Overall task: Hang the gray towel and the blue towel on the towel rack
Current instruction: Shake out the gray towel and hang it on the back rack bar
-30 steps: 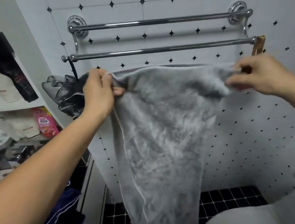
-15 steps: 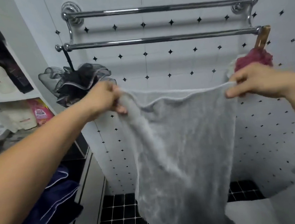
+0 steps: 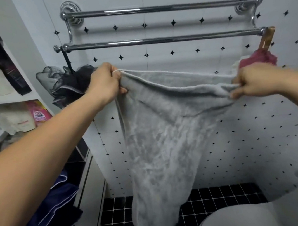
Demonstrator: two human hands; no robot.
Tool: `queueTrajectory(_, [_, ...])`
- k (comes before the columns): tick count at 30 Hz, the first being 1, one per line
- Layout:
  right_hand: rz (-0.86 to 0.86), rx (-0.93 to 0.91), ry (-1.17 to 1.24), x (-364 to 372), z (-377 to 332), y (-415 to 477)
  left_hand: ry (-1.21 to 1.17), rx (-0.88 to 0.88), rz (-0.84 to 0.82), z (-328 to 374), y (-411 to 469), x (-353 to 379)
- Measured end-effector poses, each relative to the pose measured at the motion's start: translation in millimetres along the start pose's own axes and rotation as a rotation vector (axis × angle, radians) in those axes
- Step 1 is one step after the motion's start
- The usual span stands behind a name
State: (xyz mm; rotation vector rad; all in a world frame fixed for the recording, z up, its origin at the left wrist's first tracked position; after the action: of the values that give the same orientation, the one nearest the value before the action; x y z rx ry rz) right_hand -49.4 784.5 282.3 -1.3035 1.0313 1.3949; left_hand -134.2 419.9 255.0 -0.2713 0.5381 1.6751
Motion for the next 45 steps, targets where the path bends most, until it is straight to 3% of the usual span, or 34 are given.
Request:
queueTrajectory(3, [-0.626,-0.237,0.537,36.6,-39.2,-27.4,0.024,-0.003,0.056,1.1,7.2,-5.4])
queueTrajectory(4, [-0.722,-0.274,0.631,47.7,-46.4,-33.9,0.038,-0.002,0.061,1.7,8.9,-7.2])
queueTrajectory(5, [-0.657,-0.278,0.61,52.8,-43.0,-29.9,0.049,0.003,0.06,1.3,10.3,-8.1])
queueTrajectory(7, [-0.202,-0.079,0.386,44.0,-18.7,-10.2,0.068,0.015,0.044,0.3,11.3,-5.4])
queueTrajectory(8, [-0.054,0.056,0.309,39.5,-5.8,-2.3,0.079,0.022,0.042,0.4,11.8,-3.2])
queueTrajectory(9, [-0.015,0.071,0.362,40.0,1.6,1.6,0.096,0.032,0.044,-0.4,13.0,-2.8])
queueTrajectory(12, [-0.387,-0.168,0.68,52.4,-16.1,-14.4,0.098,0.018,0.057,-3.9,16.3,-5.9])
queueTrajectory(13, [-0.371,-0.175,0.667,56.9,-18.0,-15.2,0.087,0.002,0.067,-5.1,18.1,-8.5])
queueTrajectory(16, [0.064,0.076,0.459,40.3,4.8,6.4,0.093,-0.022,0.031,-9.8,19.3,-9.5])
queueTrajectory(17, [0.112,0.094,0.476,35.4,7.9,9.2,0.108,-0.021,0.013,-11.3,19.2,-7.2])
queueTrajectory(20, [-0.102,-0.19,0.724,35.9,-16.9,-0.6,0.129,-0.043,-0.002,-17.5,19.7,-3.8])
queueTrajectory(22, [-0.17,-0.275,0.766,40.4,-29.6,-5.7,0.135,-0.066,0.006,-23.1,19.8,-5.8])
queueTrajectory(27, [-0.099,-0.141,0.423,51.3,-3.5,13.3,0.207,-0.076,-0.05,-32.4,10.4,-0.2])
queueTrajectory(30, [0.029,-0.064,0.275,45.0,14.0,21.4,0.238,-0.04,-0.084,-33.7,3.3,10.1])
queueTrajectory(33, [0.106,0.055,0.442,40.8,34.5,24.7,0.221,-0.049,-0.116,-42.3,1.4,16.7])
queueTrajectory(37, [0.058,0.059,0.594,46.3,36.7,24.8,0.13,-0.128,-0.122,-54.2,10.1,18.1])
queueTrajectory(45, [0.3,0.069,1.132,38.0,63.8,29.0,-0.189,-0.275,-0.112,-29.9,21.4,15.6])
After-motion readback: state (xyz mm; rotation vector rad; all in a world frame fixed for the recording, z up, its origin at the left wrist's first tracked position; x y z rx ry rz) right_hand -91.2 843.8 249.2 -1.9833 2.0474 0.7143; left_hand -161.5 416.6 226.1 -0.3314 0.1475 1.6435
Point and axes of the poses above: each hand's wrist, its own y-axis towards the middle knuckle, its own x-axis out of the palm, z = x × y, the point moved 1 cm from there along y, towards the middle knuckle, and after that the axes turned 7 degrees about -x, right-handed, at the moved point
